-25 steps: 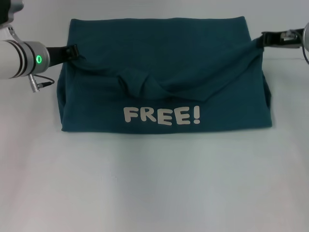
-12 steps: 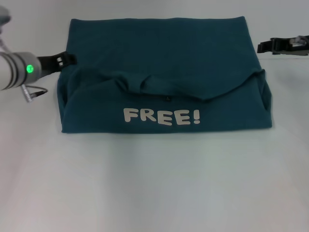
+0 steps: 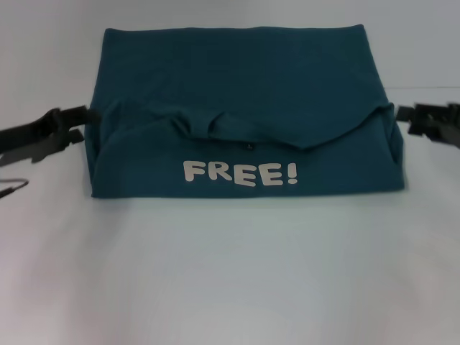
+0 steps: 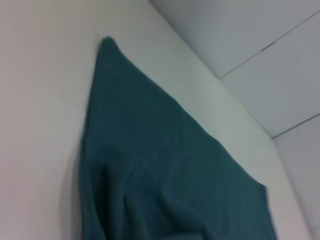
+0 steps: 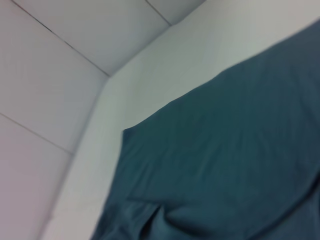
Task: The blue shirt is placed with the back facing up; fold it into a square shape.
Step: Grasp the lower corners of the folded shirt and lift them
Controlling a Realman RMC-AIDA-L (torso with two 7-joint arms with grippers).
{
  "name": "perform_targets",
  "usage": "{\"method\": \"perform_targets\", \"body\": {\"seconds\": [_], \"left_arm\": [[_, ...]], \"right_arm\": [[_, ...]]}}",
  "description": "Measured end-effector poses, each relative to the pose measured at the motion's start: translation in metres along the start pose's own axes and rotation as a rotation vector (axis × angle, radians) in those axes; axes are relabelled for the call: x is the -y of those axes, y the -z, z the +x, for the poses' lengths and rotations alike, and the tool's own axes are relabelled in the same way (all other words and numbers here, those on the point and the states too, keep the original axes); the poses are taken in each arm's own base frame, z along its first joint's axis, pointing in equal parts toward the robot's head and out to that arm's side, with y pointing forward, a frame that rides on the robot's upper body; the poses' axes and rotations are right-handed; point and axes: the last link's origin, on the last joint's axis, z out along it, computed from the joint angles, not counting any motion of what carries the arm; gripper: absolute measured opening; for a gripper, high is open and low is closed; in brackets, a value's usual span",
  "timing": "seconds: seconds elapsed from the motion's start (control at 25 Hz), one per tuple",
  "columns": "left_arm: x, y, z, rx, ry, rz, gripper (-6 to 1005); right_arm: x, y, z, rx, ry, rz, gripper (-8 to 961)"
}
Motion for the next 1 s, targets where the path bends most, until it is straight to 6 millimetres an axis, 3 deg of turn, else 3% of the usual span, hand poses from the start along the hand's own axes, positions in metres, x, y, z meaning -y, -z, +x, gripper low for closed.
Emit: {"method": "perform_targets", "body": {"seconds": [0.04,0.2,0.32,0.64,1.0], "left_arm": [[0.01,0.012,-0.009,0.004,0.05,-0.023,615],[0.025,0.02,-0.023,0.004,0.118,-0.02,615],[0.031,0.018,-0.033,0.017,0.141,-0.017,614],[0.034,-0.003,-0.043,-0.024,-0.074,0.05,613],[0.039,-0.012,-0.052,0.005,-0.111,0.087,611]], "right_arm": [[0.004,0.008,0.009,0.011,-0.02,-0.027,585],[0.016,0.04,0.036,0.074,-0.059,-0.115,585],[0.018,0.051,0.045,0.093,-0.061,-0.144,584],[0.017,0.046,0.048,0.076,-0.013,-0.15,585],[0.017,0.046,0.048,0.073,-0.015,-0.15,585]]}}
